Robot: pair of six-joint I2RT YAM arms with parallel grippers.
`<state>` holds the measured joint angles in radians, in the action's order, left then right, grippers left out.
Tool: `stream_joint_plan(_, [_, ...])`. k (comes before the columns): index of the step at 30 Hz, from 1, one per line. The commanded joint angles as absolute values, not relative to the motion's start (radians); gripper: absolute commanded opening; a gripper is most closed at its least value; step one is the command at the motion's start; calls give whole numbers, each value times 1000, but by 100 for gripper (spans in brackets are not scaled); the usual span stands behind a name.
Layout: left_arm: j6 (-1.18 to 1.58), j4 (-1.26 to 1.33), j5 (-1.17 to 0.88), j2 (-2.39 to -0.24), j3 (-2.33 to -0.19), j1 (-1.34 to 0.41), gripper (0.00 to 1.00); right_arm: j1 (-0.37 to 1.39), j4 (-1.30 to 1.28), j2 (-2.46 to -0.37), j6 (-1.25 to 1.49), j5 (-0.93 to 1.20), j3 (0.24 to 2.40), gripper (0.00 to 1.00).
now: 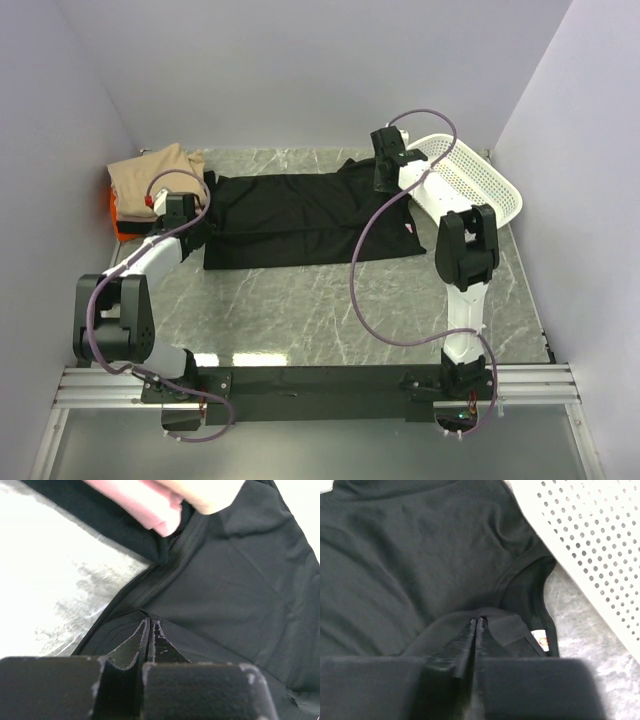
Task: Fold and stack the t-shirts
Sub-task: Fold the tshirt
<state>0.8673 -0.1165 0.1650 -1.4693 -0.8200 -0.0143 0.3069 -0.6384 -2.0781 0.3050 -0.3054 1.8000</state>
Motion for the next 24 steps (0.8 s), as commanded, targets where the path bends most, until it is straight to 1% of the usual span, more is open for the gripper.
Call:
stream_joint_plan(1, [828,-69,140,-1462,-879,-11,5,299,-640,-2083,301,-292,1859,14])
stream_joint_plan(3, [821,-69,149,-1447,-900,-21,16,298,-631,-2069,302,-276,1871,28])
stream_joint_plan(4, [813,-72,164,-1431,-919,-31,25,298,-623,-2060,304,-272,1874,44])
stream_joint_plan(6, [796,-93,227,-1416,-942,-69,32,296,-614,-2025,307,-268,1868,56])
stream_joint_plan(7, [792,-103,251,-1410,-951,-86,36,298,-606,-2008,311,-270,1859,58])
stream_joint_plan(9, [776,-121,345,-1393,-979,-145,38,296,-583,-1950,318,-259,1812,62])
stream_joint_plan(11, [767,-130,414,-1379,-988,-219,40,304,-555,-1912,330,-236,1735,62])
stream_joint_plan(14, [765,-103,466,-1384,-976,-320,41,316,-522,-1852,350,-172,1616,62])
stream_joint_plan(17, [787,-22,440,-1411,-930,-418,41,324,-479,-1829,368,-98,1510,62])
stream_joint_plan(19, [804,29,407,-1452,-899,-463,41,325,-451,-1830,382,-31,1448,59])
stream_joint_plan(24, [830,126,370,-1569,-913,-600,41,336,-396,-1893,391,67,1422,52])
